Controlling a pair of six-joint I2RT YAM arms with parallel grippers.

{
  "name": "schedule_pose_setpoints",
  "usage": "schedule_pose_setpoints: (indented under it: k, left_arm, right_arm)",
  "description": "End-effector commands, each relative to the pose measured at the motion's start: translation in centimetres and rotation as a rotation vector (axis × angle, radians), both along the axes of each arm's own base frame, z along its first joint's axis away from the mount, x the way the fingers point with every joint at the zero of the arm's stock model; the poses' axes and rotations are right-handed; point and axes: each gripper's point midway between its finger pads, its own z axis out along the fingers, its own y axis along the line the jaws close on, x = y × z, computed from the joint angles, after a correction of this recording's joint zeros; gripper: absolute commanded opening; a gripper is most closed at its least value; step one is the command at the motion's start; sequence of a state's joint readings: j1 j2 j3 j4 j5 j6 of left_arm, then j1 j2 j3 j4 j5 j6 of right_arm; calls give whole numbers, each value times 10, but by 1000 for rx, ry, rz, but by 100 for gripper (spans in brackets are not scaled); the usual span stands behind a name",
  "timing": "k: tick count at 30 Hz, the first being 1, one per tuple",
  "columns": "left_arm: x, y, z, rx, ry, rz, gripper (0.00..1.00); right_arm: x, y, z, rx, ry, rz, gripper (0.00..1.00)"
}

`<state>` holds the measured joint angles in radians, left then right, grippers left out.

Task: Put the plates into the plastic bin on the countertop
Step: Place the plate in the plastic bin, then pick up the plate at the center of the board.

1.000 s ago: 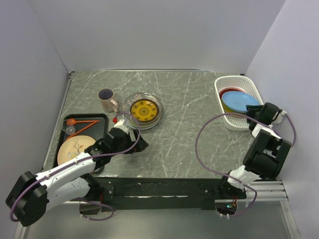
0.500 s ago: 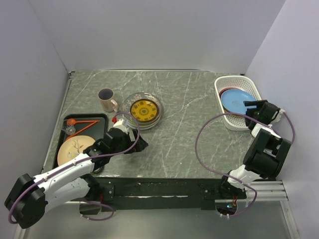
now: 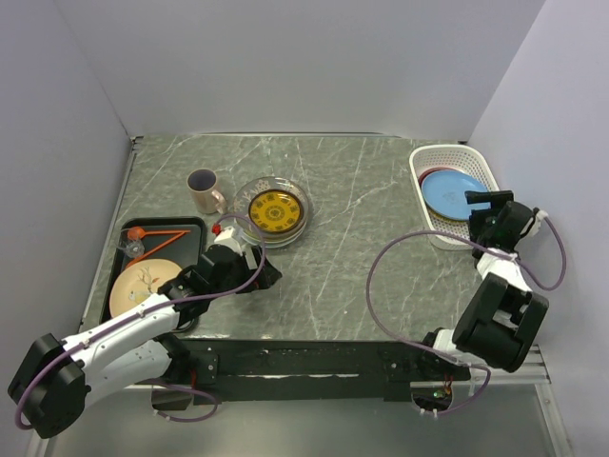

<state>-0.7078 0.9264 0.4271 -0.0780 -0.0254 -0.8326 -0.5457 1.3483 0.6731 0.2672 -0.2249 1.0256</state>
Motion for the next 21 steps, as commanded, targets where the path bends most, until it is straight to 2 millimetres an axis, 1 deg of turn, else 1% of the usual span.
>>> schedule_pose_setpoints:
  k: [1,2,3,5,6,8,10,11,15,17,19,20,21]
  left_arm:
    - [10,-3,21,-27,-43,25,99]
    - [10,-2,21,-26,-43,29,99]
    - [10,-2,22,-27,-47,32,99]
    - [10,0,22,-22,-45,37,99]
    - [10,1,22,-20,-45,42,99]
    - [10,2,22,-17,-43,49,99]
    - [11,3,24,-20,-50,58,99]
    - [11,4,24,-21,-49,62,99]
    - [14,4,28,-16,-59,67,99]
    - [17,3,33,-12,-66,69,99]
    - [19,4,32,5,-62,76,99]
    - [21,3,36,2,-67,77,99]
    - [22,2,36,8,-66,76,99]
  right_arm:
    - [-7,9,15,-52,-39,30,100]
    - [-9,10,17,-57,-43,29,100]
    - [-12,11,15,-58,-37,33,100]
    - [-15,15,21,-67,-55,40,100]
    - [-18,17,20,-63,-59,44,100]
    - [-20,24,32,-77,-100,68,100]
    - [-23,30,37,-82,-114,91,100]
    - [-25,34,44,-99,-129,103,100]
    - [-28,48,60,-131,-165,160,100]
    - [-28,58,65,-148,-177,201,100]
    - [-26,72,69,-163,-189,247,100]
    - [-25,77,70,-173,-191,270,100]
    - [-22,92,70,-178,-194,312,100]
